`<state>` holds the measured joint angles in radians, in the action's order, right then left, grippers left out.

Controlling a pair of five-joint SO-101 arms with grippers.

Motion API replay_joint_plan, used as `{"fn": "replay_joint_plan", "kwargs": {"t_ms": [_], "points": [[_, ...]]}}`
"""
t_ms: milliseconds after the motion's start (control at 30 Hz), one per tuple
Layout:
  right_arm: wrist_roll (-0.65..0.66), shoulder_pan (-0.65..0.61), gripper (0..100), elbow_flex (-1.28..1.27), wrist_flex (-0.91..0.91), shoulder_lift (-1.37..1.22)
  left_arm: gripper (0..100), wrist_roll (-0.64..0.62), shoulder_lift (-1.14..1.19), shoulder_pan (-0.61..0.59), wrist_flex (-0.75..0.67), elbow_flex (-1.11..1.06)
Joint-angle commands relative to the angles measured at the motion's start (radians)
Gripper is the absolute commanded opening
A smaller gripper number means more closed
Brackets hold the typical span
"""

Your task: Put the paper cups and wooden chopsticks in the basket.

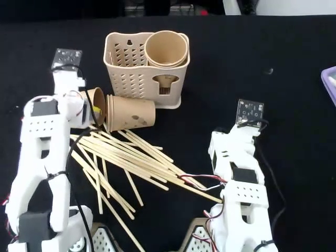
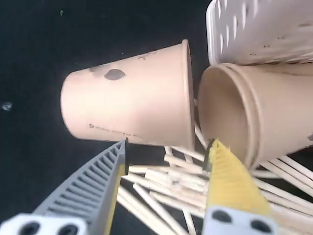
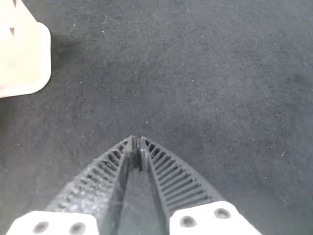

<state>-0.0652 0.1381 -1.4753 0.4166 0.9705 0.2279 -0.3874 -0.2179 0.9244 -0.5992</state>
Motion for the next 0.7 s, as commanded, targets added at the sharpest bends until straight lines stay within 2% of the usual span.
{"fn": "replay_joint_plan", "kwargs": {"t_ms": [0, 133, 467, 667], "points": [[0.0, -0.011, 1.2, 0.004, -0.017, 0.022, 26, -0.011, -0.044, -0.002, -0.121, -0.044], [0.0, -0.011, 1.2, 0.004, -0.017, 0.022, 25, -0.002, -0.044, -0.025, -0.193, -0.084], [0.0, -0.011, 1.2, 0.004, -0.017, 0.022, 23, -0.002, -0.046, -0.114, -0.196, -0.087], [0.0, -0.011, 1.2, 0.004, -0.017, 0.022, 4, 0.0, -0.046, -0.166, -0.196, -0.084]]}}
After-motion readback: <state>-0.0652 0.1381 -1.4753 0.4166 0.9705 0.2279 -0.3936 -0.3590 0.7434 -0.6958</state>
